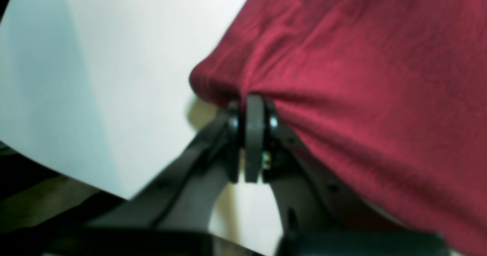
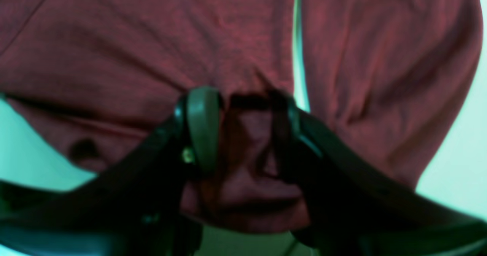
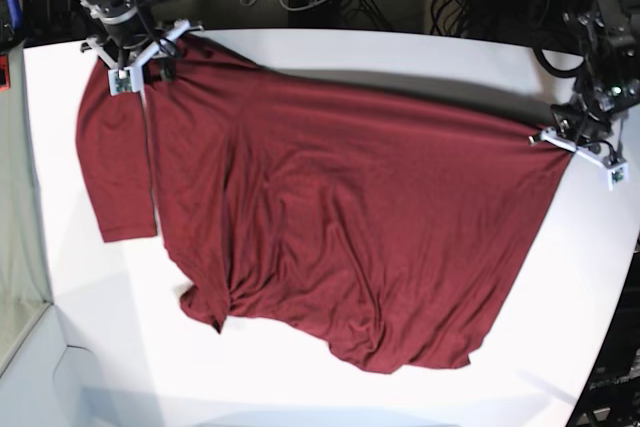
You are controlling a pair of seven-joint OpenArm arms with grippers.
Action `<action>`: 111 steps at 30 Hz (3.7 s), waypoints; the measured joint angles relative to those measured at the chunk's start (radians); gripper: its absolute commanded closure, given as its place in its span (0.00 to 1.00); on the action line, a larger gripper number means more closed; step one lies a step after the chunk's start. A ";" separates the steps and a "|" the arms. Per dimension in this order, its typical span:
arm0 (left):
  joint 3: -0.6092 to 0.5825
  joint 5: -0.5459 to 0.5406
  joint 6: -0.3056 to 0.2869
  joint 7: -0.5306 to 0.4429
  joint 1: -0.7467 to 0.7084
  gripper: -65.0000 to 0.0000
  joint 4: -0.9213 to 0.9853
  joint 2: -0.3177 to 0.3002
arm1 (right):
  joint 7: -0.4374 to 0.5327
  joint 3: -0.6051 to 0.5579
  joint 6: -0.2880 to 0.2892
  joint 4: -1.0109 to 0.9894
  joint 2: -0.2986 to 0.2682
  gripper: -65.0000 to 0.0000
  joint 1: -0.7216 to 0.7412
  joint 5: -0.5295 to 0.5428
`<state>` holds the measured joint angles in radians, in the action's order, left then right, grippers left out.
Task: Layout the t-shirt on the table in an organized manner, then fold the t-shirt properly
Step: 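Pull both held edges apart to stretch the t-shirt flat, then release the t-shirt with both grippers and move them along its sides, then move the right gripper along the shirt side and grasp the hem fabric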
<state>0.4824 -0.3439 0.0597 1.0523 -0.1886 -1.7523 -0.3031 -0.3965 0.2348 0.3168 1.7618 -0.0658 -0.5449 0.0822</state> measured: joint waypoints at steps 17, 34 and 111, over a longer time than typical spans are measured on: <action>-0.007 0.007 0.000 0.064 -0.079 0.82 -0.012 0.013 | -0.004 0.081 -0.003 0.106 -0.004 0.76 0.172 -0.008; 0.137 0.004 0.000 0.061 0.024 0.48 -0.151 0.047 | -0.115 -0.003 0.000 -0.044 -0.053 0.50 0.496 -0.005; 0.008 0.018 0.004 -0.039 0.151 0.48 0.274 0.109 | -0.189 -0.062 0.167 0.180 -0.156 0.96 0.133 -0.015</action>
<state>0.4908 -0.3256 0.0635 1.0130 -0.0376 -1.4788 -0.1936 -0.5858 0.1730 0.4839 1.9415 -0.2214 -0.4122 0.0673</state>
